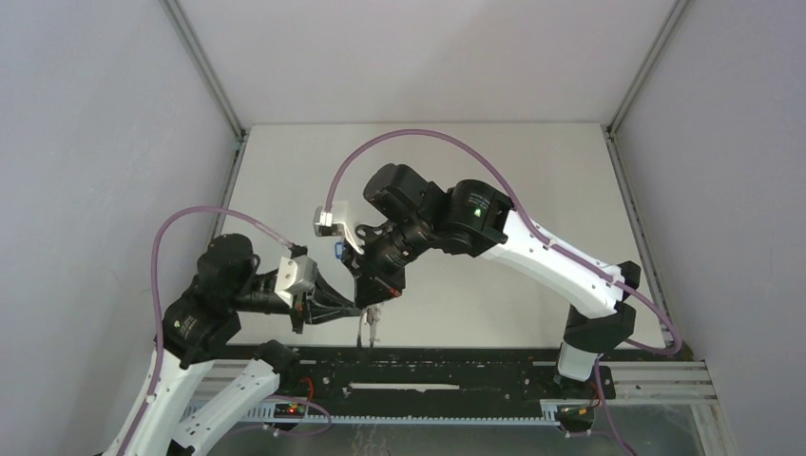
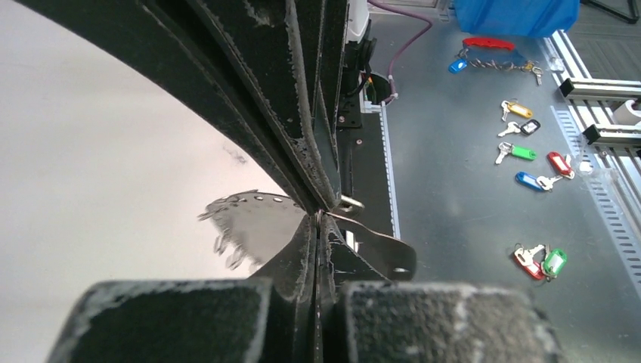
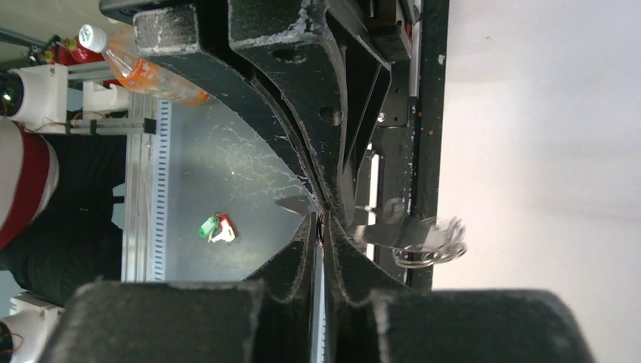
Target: Put the keys on the keyring
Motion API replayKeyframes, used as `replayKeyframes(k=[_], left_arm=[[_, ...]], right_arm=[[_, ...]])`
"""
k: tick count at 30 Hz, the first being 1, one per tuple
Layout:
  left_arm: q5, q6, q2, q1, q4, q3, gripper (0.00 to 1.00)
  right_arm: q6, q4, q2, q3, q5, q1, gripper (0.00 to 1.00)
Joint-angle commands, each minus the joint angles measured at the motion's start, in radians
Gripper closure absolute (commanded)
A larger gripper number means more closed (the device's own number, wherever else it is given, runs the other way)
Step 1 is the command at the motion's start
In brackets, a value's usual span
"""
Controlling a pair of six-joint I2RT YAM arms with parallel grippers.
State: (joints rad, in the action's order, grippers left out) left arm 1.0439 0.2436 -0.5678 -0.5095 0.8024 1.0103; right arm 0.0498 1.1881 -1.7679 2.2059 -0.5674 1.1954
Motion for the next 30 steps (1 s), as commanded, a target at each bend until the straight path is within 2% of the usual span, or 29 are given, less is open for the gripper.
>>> replayKeyframes(k=[1,3,6,9,13,21,25,30], left_arm=[[-0.028,-0.07,0.007,-0.004,-0.092,0.038,1.0],[-0.065,-0.133,0.032,-0.004,-0.167,0.017,1.0],[-0.132,-0.262,0.082,-0.004,-0.31,-0.039,1.0],[-0.176,-0.34,0.119,-0.004,-0.394,-0.077,1.0],[-0.17,-0.36,0.119,-0.004,-0.417,-0.073,1.0],[-0.185,-0.398,0.116,-0.004,-0.47,-0.064,1.0],[-0.188,-0.42,0.124,-0.004,-0.5,-0.076,1.0],[-0.195,-0.42,0.126,-0.004,-0.495,-0.079,1.0]], right_arm=[[-0.038,-0.13,0.065,-0.033,0.005,-0.007,0.79],[-0.1,-0.269,0.153,-0.151,0.013,-0.023,0.62],[-0.211,-0.518,0.309,-0.371,0.025,-0.071,0.46],[-0.303,-0.737,0.471,-0.597,0.074,-0.106,0.39],[-0.35,-0.908,0.583,-0.767,0.116,-0.114,0.39],[-0.352,-0.967,0.57,-0.81,0.107,-0.079,0.39],[-0.374,-1.042,0.557,-0.829,0.091,-0.077,0.46],[-0.392,-1.068,0.547,-0.829,0.055,-0.079,0.6]])
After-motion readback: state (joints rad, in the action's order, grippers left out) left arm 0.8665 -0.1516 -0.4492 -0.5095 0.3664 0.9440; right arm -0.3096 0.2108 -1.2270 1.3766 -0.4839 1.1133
